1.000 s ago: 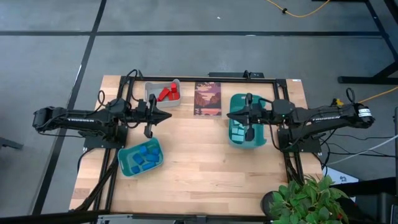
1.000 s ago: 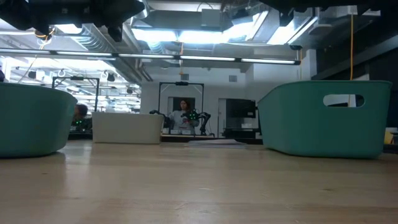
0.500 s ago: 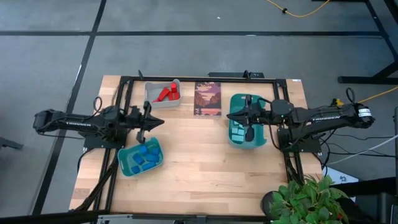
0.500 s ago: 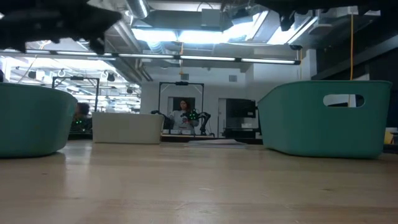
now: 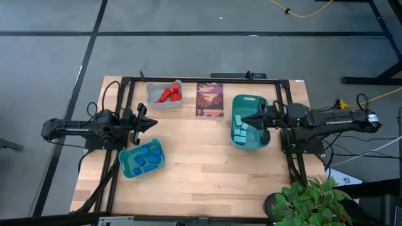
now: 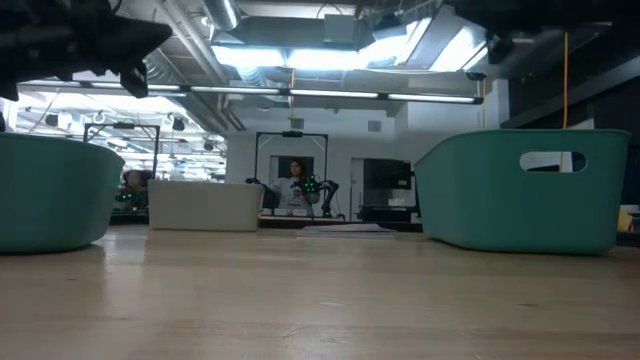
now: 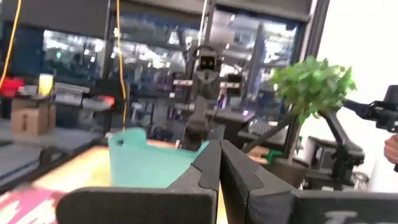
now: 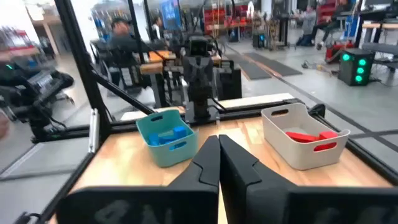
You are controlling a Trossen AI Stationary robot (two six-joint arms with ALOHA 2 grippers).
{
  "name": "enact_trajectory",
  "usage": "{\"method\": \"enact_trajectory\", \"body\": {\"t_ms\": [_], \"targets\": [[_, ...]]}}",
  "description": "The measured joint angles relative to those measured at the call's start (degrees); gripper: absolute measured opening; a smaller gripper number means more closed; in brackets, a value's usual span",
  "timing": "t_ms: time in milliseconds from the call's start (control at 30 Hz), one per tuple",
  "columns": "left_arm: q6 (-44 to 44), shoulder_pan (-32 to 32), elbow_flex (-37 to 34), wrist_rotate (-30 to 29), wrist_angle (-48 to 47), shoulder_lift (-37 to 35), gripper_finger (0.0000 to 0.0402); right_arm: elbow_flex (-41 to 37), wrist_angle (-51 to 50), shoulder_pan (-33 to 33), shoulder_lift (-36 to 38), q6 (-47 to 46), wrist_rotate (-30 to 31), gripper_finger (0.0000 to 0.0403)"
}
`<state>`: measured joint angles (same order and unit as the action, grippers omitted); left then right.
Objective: Sort & place blocks by color
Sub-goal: Return To Home Position
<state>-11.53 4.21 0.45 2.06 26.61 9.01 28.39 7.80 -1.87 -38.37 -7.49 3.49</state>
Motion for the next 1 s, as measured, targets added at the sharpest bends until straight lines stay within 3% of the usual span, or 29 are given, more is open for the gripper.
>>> {"method": "enact_trajectory", "body": {"t_ms": [200,567,833,1000], "targets": [[1.5,0.0,0.0,0.3,-2.1,0.0,0.0000,-12.0,5.0,-0.6,12.6,-1.5,0.0,0.0000],[-1.0,0.0,0.0,0.6,-7.2,0.1,0.0000,-25.8,7.6,-0.6,32.8,-1.2,0.0,0.0000],[-1.9,0.0,0.0,0.4,-10.4,0.1,0.0000,-28.0,2.9,-0.6,36.5,3.6,-0.1,0.0000],[-1.8,0.0,0.0,0.4,-11.0,0.1,0.0000,-28.0,-6.5,-0.6,36.1,5.8,-0.4,0.0004]]}}
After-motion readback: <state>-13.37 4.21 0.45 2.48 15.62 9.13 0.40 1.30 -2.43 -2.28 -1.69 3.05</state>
